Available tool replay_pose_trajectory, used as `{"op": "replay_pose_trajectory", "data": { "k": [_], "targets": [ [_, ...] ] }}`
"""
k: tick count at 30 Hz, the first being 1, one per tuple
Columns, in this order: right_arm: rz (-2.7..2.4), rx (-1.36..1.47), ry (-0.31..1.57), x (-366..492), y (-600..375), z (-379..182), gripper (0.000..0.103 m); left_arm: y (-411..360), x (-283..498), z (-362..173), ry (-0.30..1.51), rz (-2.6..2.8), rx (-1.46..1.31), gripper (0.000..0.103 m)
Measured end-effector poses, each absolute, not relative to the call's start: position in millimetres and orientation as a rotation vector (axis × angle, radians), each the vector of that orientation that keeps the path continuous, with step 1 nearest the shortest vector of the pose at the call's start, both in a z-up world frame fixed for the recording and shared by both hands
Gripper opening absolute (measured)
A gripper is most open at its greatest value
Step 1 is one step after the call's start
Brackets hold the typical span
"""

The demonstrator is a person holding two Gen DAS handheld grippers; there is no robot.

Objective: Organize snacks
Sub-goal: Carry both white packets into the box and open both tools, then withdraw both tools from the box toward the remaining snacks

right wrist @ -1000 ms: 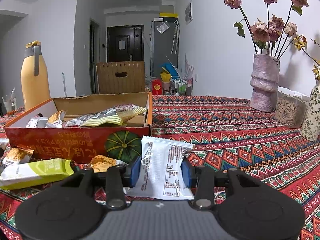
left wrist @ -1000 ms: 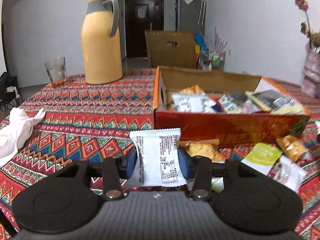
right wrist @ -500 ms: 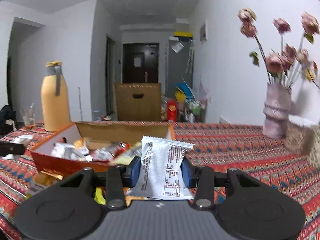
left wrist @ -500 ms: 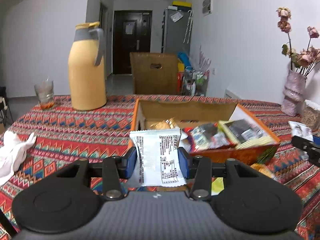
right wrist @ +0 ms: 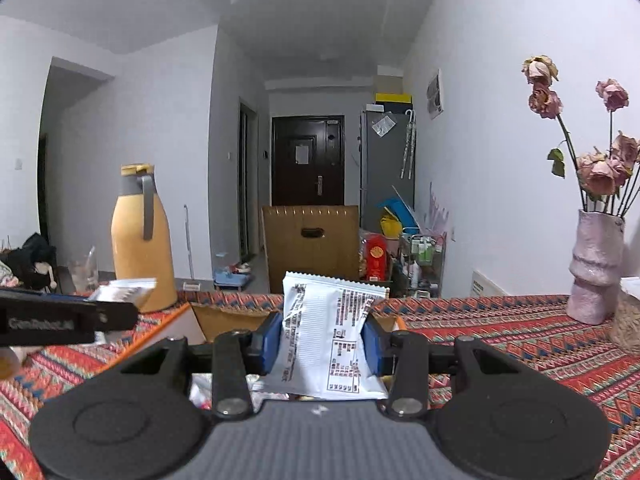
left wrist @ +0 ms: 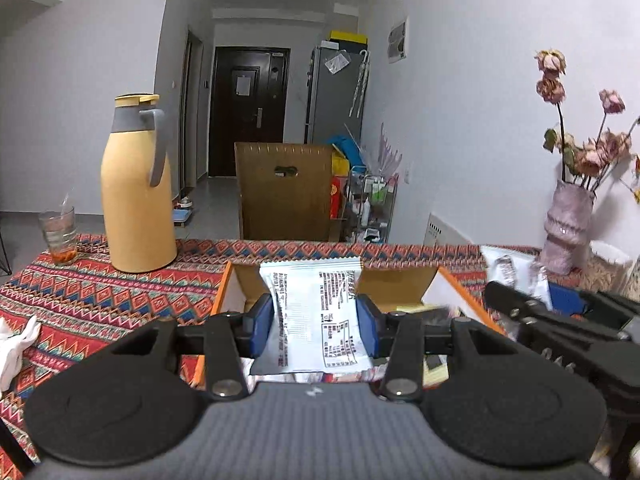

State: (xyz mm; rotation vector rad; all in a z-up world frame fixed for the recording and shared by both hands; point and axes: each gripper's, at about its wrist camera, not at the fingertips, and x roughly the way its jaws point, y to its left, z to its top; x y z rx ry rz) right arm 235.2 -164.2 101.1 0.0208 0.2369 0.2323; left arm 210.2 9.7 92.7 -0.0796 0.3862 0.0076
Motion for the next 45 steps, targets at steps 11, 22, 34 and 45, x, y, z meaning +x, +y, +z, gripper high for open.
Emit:
{"op": "replay_pose_trajectory", "data": {
  "k": [11, 22, 34, 45],
  "targets": [
    [0.190, 0.069, 0.249, 277.3, -155.9, 79.0, 0.041, 11.1, 260.5, 71.0, 0.381, 0.083, -0.112, 0.045],
    [0.197, 0.038, 0.343, 294.1, -152.3, 52.2, 0.045, 26.8, 281.3, 34.1, 0.478, 0.100, -0.125, 0.051],
    [0.133, 0.083, 0.353, 292.8, -161.4, 51.0, 0.103, 44.8, 277.4, 38.2, 0.452, 0.181, -0.206, 0.103],
    [0.111, 0.093, 0.348, 290.0, -165.1, 54.8, 0.103, 38.1, 272.5, 41.3, 0.439, 0.177, -0.194, 0.103]
  ]
}}
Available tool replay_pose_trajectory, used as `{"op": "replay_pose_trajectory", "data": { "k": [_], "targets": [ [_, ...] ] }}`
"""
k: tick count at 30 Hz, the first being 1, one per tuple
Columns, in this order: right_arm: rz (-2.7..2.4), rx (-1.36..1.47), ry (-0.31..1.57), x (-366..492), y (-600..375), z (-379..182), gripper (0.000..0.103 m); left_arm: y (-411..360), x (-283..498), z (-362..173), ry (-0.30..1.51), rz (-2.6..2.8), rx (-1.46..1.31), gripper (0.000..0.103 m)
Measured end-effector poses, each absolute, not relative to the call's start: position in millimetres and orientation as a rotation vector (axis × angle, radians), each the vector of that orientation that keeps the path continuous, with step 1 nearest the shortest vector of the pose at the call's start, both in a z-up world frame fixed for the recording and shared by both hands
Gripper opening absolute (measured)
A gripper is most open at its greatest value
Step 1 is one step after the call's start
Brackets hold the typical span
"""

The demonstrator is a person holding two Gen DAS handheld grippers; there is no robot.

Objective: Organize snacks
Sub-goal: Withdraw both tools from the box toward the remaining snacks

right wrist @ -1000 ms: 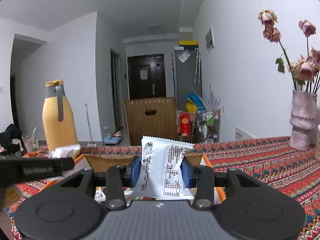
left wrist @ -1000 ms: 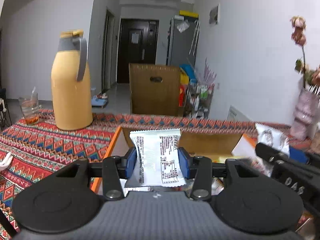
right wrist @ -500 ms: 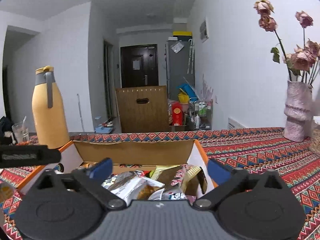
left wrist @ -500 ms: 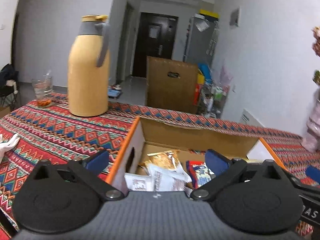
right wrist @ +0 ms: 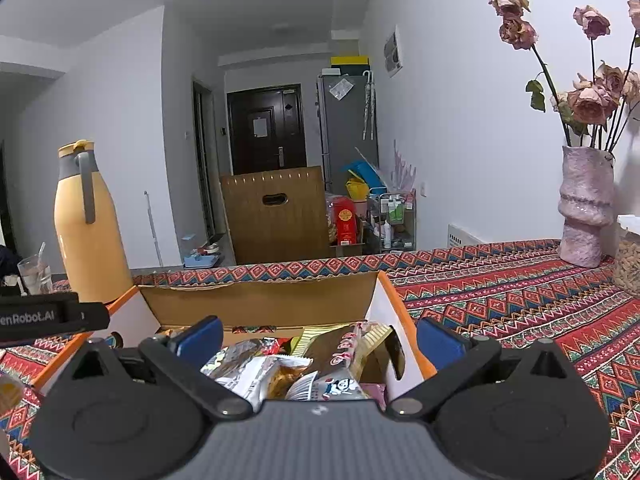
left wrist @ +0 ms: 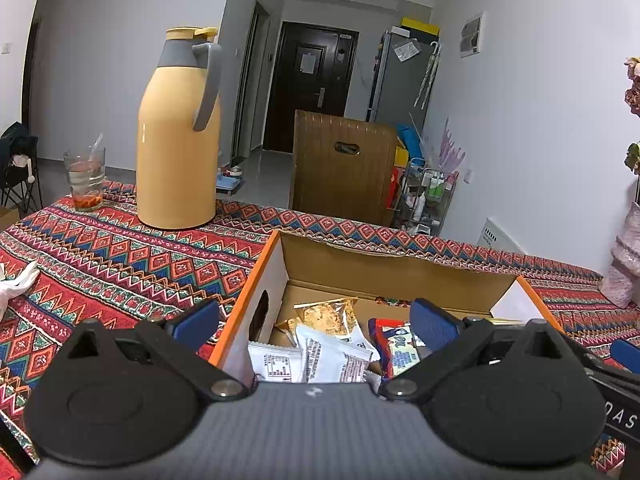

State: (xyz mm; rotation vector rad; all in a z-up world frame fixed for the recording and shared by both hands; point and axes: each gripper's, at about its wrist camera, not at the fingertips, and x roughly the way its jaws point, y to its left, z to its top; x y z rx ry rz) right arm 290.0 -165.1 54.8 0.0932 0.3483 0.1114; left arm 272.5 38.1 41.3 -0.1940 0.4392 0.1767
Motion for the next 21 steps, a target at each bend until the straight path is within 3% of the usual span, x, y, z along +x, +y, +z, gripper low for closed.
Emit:
{"op": "replay_pose_trajectory", "data": {
  "k": [21],
  "targets": [
    [0.141, 0.005, 0.356, 228.6, -159.4, 72.1, 0.103, 39.2, 217.7, 68.7, 0.438, 0.168, -0.173, 0.103]
  ]
}}
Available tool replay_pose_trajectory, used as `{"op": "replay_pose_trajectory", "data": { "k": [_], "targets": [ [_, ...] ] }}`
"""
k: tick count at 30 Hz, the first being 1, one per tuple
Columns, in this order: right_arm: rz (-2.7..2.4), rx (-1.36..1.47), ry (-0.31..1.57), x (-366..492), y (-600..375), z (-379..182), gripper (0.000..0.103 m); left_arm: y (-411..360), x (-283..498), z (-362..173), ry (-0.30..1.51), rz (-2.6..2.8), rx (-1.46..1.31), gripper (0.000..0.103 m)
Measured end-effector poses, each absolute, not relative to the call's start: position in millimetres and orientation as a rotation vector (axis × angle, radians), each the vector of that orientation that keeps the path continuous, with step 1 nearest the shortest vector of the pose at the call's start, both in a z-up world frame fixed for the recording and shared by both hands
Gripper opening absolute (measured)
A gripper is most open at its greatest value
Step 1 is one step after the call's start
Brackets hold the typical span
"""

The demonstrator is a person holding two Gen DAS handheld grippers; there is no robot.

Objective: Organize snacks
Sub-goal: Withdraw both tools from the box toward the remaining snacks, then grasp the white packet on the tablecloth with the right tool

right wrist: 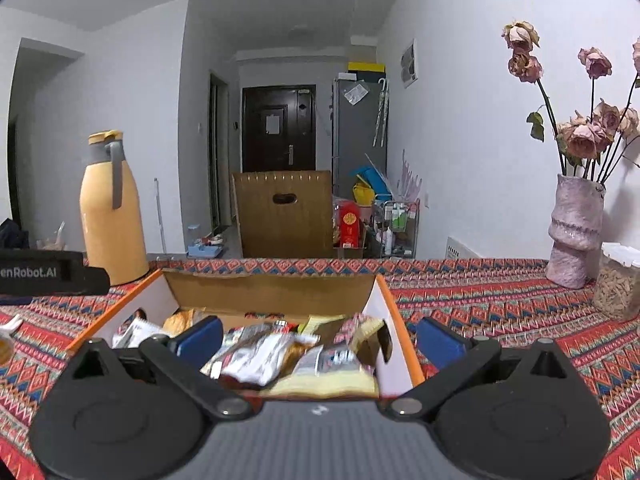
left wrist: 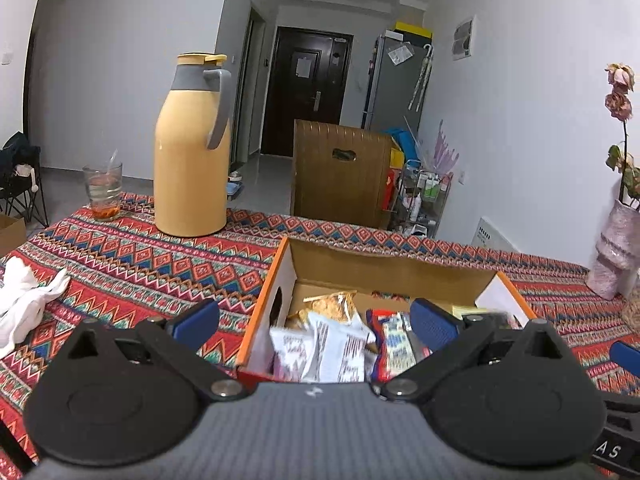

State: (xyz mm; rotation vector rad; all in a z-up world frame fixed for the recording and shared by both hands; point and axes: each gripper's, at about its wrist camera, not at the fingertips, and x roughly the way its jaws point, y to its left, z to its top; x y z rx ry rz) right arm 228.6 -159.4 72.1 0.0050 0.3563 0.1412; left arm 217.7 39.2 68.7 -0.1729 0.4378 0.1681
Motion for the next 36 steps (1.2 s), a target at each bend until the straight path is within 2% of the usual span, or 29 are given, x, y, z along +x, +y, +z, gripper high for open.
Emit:
{"op": "replay_pose_trajectory", "data": {
  "k": [22, 36],
  "targets": [
    [0.183, -0.061, 0.545, 176.9, -152.1, 24.1, 0.103, 48.8, 153.2, 17.4, 0.585, 0.129, -0.094, 0.103],
    [0.152, -0.010, 0.623, 187.8, -160.2, 8.0, 0.103, 54.1, 142.0, -1.2, 0.547, 0.129, -0.105, 0.103]
  ]
}}
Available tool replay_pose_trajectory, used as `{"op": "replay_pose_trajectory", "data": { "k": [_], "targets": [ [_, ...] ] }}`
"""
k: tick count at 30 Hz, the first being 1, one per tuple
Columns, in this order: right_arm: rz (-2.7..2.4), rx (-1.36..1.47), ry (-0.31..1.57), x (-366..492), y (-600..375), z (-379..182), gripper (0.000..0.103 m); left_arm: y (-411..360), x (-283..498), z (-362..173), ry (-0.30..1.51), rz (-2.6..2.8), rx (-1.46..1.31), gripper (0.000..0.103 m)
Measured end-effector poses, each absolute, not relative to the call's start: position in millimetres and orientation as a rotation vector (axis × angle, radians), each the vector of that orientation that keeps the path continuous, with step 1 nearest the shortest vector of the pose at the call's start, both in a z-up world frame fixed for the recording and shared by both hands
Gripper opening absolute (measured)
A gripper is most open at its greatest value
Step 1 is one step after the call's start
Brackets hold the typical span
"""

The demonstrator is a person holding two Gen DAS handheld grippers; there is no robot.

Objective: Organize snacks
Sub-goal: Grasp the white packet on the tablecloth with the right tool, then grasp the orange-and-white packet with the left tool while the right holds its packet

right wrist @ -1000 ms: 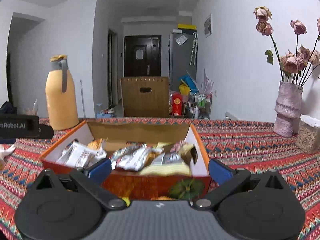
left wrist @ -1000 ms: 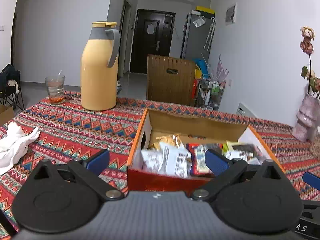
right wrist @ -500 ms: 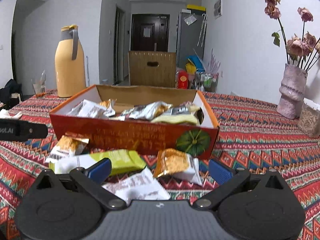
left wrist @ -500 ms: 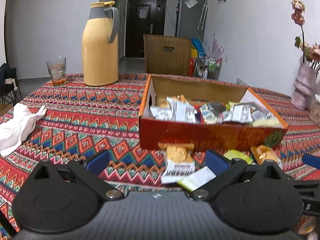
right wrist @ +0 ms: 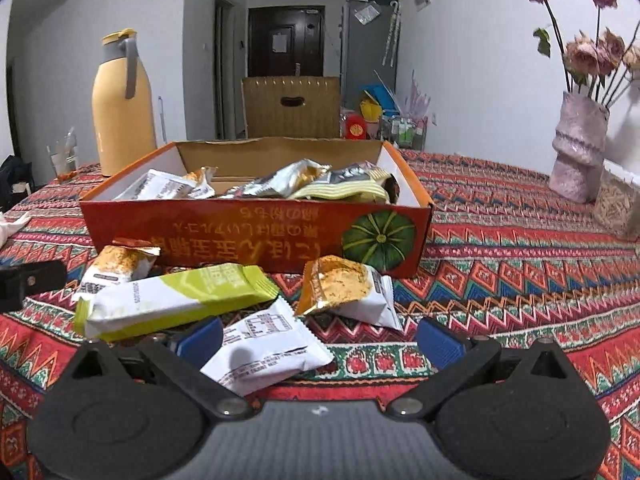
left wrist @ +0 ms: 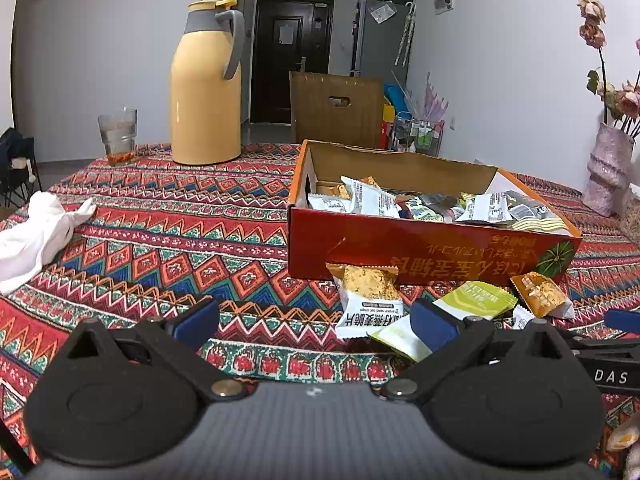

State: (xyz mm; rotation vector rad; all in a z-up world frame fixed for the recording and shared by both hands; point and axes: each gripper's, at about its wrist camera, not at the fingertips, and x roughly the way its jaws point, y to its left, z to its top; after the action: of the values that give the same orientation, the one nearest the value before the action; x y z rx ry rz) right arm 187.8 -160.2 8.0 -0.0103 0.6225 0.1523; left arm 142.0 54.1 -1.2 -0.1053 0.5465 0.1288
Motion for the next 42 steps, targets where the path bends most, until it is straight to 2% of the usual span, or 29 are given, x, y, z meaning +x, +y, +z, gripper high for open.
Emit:
{"op": "replay_pose_trajectory", "data": {
  "k": [17, 27, 30, 35, 36, 37, 42],
  "targets": [
    [0.085, -0.049, 0.785, 224.9, -126.2, -6.8, 0.103, 63.3, 143.8, -4.7, 0.568, 0.130, -0.164, 0.103],
    [0.159, -0.065, 0.761, 202.9, -152.7, -9.0, 0.102, 64.0, 142.0, -2.9, 0.559, 0.132, -0.175, 0.103],
    [0.212, -0.037, 0.752, 201.0, -163.2, -9.3, 0.092, 64.1, 141.9, -3.0, 0.558, 0.132, -0.175, 0.103],
    [0.265, -0.051, 0.727, 193.1, -157.6, -4.8, 0.058, 64.5, 142.3, -3.3, 0.560, 0.139, -0.178, 0.103],
    [0.273, -0.052, 0.722, 191.3, -156.1, -4.1, 0.047, 64.7, 142.3, -3.4, 0.561, 0.139, -0.178, 0.103],
    [0.280, -0.052, 0.715, 189.2, -155.2, -3.8, 0.040, 64.8, 142.4, -3.4, 0.561, 0.140, -0.179, 0.103],
    [0.278, -0.054, 0.651, 175.0, -158.0, 1.4, 0.039, 65.2, 142.6, -3.7, 0.562, 0.140, -0.180, 0.103]
  ]
}}
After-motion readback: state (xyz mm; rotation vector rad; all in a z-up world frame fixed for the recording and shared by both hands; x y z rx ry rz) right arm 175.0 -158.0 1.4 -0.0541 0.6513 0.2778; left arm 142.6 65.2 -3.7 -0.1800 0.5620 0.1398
